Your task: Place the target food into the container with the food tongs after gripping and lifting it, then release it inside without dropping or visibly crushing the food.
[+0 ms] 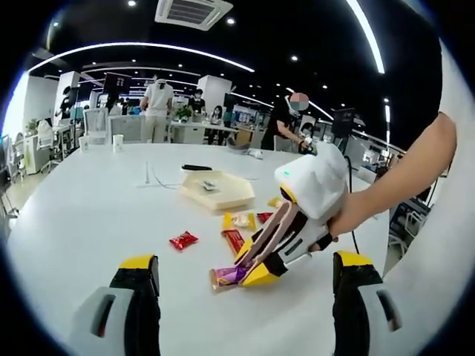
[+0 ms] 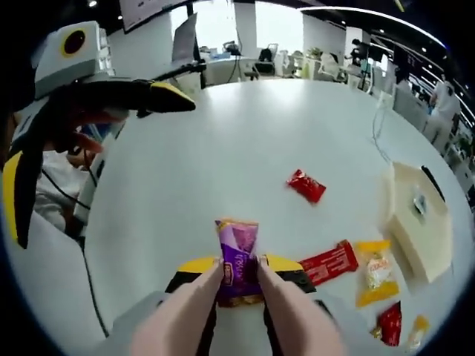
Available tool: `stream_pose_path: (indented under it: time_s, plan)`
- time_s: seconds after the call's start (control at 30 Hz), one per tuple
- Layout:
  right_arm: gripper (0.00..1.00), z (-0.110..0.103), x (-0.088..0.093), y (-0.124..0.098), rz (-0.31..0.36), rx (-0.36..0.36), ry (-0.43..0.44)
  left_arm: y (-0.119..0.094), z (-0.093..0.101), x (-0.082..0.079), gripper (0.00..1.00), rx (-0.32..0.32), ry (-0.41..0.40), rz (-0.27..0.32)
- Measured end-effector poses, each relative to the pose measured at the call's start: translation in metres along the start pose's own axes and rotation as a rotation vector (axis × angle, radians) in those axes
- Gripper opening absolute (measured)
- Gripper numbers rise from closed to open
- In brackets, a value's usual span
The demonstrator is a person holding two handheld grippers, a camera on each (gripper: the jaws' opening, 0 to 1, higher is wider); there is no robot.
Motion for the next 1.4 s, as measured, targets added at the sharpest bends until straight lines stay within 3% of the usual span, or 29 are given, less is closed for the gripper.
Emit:
stream_pose_path:
  time_s: [0.33, 0.6, 0.83, 1.4]
  plan:
    - [0.2, 0.001, 0.001, -0.002, -0.025, -0.004, 0.077, -0.004, -0.003, -0.002, 0.98, -0.009, 0.0, 0.008]
    - [0.19, 0.005, -0.01, -0.009, 0.005, 0.021, 0.082, -0.003, -0.003, -0.001, 0.98, -0.008, -0.001, 0.008]
    - [0.18, 0.017, -0.015, -0.017, 0.029, 0.053, 0.146, -0.004, 0.0, 0.001, 0.98, -0.004, -0.002, 0.015]
    - [0.18, 0.025, -0.021, -0.027, 0.073, 0.083, 0.148, 0.0, 0.005, 0.0, 0.98, -0.002, -0.001, 0.003]
Point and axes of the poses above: the point that each gripper's makers call its tool centre point, and the gripper's own axes: y roughly forward along the fingers, z roughly to its right, x roughly out of its underside, the point moved 2 cm from there along -y, roughly backward along the fingers, and after that the axes turned 14 degrees about -y, right-handed, at the moved point
